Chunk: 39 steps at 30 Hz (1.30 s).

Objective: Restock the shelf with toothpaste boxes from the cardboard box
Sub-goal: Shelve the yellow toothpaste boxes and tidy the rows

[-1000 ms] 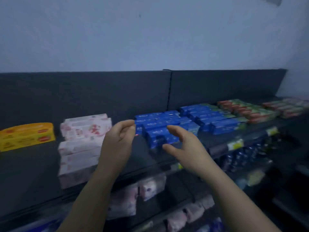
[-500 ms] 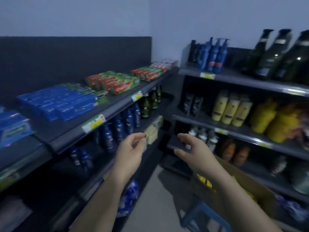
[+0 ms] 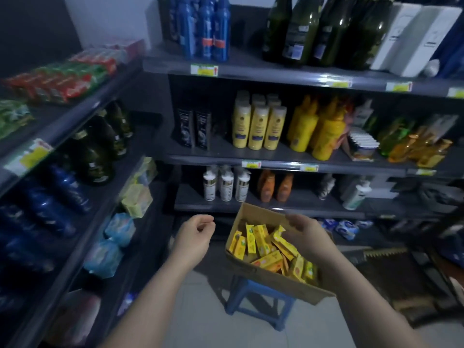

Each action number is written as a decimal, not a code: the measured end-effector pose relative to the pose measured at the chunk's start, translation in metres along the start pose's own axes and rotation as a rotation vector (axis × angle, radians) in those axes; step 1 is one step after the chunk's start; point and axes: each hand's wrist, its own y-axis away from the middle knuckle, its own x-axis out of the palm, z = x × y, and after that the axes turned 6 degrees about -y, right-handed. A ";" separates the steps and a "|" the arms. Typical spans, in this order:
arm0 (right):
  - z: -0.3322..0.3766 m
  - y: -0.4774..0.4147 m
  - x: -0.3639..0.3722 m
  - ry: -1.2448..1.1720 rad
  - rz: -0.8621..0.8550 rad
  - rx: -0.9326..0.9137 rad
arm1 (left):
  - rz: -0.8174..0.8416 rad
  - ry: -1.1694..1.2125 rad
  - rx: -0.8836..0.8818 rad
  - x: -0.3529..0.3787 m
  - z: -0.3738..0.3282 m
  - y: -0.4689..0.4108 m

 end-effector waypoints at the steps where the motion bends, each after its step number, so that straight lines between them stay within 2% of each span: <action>1: -0.008 -0.011 -0.001 -0.009 -0.015 0.045 | 0.029 -0.018 -0.011 0.006 0.001 -0.015; 10: -0.108 -0.074 -0.005 -0.096 -0.105 0.379 | 0.276 -0.159 -0.115 0.094 0.007 -0.114; 14: -0.154 -0.101 -0.010 -0.138 -0.115 0.491 | 0.331 -0.181 -0.155 0.142 0.010 -0.146; 19: -0.208 -0.146 -0.012 -0.170 -0.106 0.535 | 0.364 -0.176 -0.264 0.206 0.014 -0.184; 26: -0.275 -0.220 0.006 -0.132 -0.010 0.510 | 0.366 -0.160 -0.457 0.274 0.045 -0.234; 39: -0.343 -0.334 0.113 -0.141 0.151 0.512 | 0.288 -0.045 -0.703 0.344 0.144 -0.294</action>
